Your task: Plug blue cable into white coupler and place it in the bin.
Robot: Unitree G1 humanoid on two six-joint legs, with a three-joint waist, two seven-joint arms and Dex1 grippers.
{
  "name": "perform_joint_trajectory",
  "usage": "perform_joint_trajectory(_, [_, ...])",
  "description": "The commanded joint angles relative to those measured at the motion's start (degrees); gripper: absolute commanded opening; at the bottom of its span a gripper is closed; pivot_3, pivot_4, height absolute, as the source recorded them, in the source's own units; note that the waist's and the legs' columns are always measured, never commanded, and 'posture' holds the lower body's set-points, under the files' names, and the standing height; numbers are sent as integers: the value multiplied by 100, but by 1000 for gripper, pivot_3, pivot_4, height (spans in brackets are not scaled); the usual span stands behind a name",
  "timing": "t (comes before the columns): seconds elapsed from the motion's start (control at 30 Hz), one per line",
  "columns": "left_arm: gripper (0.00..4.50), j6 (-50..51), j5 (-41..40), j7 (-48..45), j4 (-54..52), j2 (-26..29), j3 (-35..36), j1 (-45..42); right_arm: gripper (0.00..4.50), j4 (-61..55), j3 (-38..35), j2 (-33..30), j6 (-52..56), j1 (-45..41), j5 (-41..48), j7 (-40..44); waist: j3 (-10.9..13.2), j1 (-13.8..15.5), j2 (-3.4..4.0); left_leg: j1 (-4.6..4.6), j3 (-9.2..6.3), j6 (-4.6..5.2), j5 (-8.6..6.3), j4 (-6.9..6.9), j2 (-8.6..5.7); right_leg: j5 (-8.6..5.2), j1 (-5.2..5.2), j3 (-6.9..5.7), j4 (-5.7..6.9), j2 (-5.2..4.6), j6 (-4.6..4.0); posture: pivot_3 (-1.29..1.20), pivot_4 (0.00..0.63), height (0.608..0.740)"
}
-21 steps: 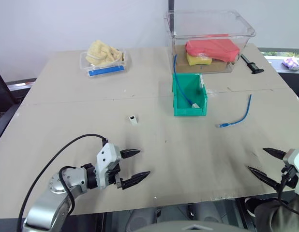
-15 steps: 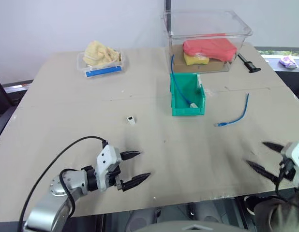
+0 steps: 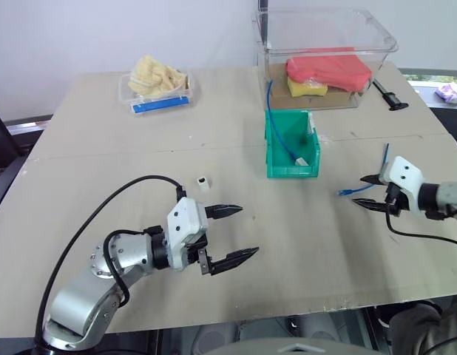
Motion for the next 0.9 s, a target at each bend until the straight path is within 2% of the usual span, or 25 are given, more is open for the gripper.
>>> perform_joint_trajectory(0.03, [4500, 224, -323, 213, -599, 120, 185, 89, 2799, 809, 387, 148, -339, -691, -295, 375, 2, -29, 1, -3, 1, 0, 0, -1, 0, 0, 1, 1, -7, 0, 0, 0, 150, 740])
perform_joint_trajectory(0.13, [4500, 330, -414, 385, -832, 146, 243, 230, 2799, 1539, 704, 380, -429, -1241, -511, 581, 3, -57, 2, -4, 7, 1, -1, -2, 0, 1, 2, 5, -14, 0, 0, 0, 150, 740])
perform_joint_trajectory(0.23, [4500, 355, -472, 460, -986, 193, 325, 391, 1875, 2012, 859, 497, -544, -1522, -636, 776, 5, -53, 5, -3, 5, 0, -2, -8, 1, 1, 0, 4, -14, 0, -1, 0, 150, 740])
perform_joint_trajectory(0.33, [4500, 312, -490, 479, -999, 233, 434, 529, 349, 2166, 906, 536, -541, -1584, -652, 1014, 5, -42, 6, -3, 3, 0, -2, -8, 1, 1, 1, 3, -14, 0, -1, 0, 150, 740])
perform_joint_trajectory(0.37, [4500, 277, -481, 460, -971, 245, 468, 569, 9, 2169, 909, 545, -557, -1577, -661, 1049, 5, -43, 6, -2, 4, 0, -2, -7, 1, 1, 3, 4, -14, 0, -2, 0, 150, 740])
perform_joint_trajectory(0.5, [4500, 146, -446, 328, -703, 264, 598, 589, 9, 1523, 861, 567, -216, -1399, -471, 1188, 5, -40, 7, 3, 2, 2, -3, -7, 1, 2, 6, 1, -11, 1, -5, 0, 150, 740])
perform_joint_trajectory(0.63, [4500, -56, -209, 69, -129, 351, 585, 461, 9, -205, 922, 591, 820, -1023, -75, 1244, 10, -42, 16, 2, -7, 1, -3, -9, 7, 4, 4, -6, -10, 6, -6, 0, 150, 740])
perform_joint_trajectory(0.77, [4500, -709, 495, -409, 1171, 310, 17, -131, 9, -1519, 1501, 934, 1370, -820, -408, 767, 9, -45, 19, 2, -4, 2, -4, -10, 6, 4, 1, -5, -9, 8, -6, 0, 150, 740])
perform_joint_trajectory(0.9, [4500, -1285, 915, -766, 1998, 214, -322, -495, 9, -1786, 1958, 1354, 1594, -906, -617, 453, 8, -45, 17, -2, -8, -1, -2, -7, 4, 7, 0, -10, -9, 7, -6, 0, 150, 740])
